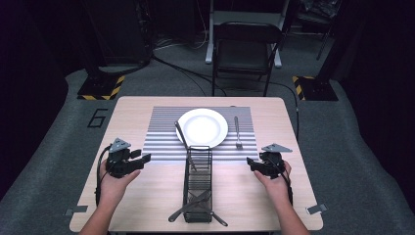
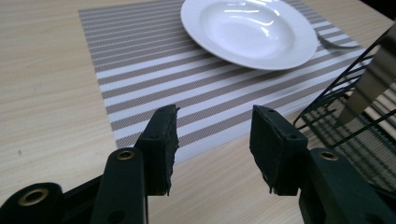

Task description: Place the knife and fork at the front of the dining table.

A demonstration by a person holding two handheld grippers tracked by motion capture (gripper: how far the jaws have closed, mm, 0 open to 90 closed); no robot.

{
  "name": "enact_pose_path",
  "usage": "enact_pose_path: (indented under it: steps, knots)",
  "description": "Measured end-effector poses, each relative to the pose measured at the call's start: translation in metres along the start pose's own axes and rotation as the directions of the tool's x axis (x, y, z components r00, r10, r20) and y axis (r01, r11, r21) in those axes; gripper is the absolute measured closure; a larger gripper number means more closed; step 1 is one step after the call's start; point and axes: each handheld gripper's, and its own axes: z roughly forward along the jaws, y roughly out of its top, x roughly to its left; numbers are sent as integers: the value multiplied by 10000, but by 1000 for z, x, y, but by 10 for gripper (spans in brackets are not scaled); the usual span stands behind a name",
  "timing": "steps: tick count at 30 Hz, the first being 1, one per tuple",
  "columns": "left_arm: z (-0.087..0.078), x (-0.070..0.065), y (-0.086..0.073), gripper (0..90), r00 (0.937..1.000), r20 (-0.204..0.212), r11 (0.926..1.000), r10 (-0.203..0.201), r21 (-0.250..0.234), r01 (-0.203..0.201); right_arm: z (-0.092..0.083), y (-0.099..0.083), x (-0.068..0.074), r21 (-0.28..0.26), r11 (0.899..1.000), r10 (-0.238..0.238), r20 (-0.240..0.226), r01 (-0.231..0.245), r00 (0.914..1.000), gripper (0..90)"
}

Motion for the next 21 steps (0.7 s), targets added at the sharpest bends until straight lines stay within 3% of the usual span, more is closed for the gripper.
enact_pose_path:
  steps: [5,11,21]
  knots:
    - [-6,-13,16,513,9988,338,9992,348,-227,-341,0,0,1,-20,9999,-99,7,100,10000,406]
    - [-10,-30,31,525,9952,359,9954,906,-358,-894,0,0,4,-52,9998,-217,50,217,9998,408]
    - [-2,-51,45,549,9887,770,9915,1285,-294,-1266,0,0,4,-84,9998,-194,64,195,9998,412]
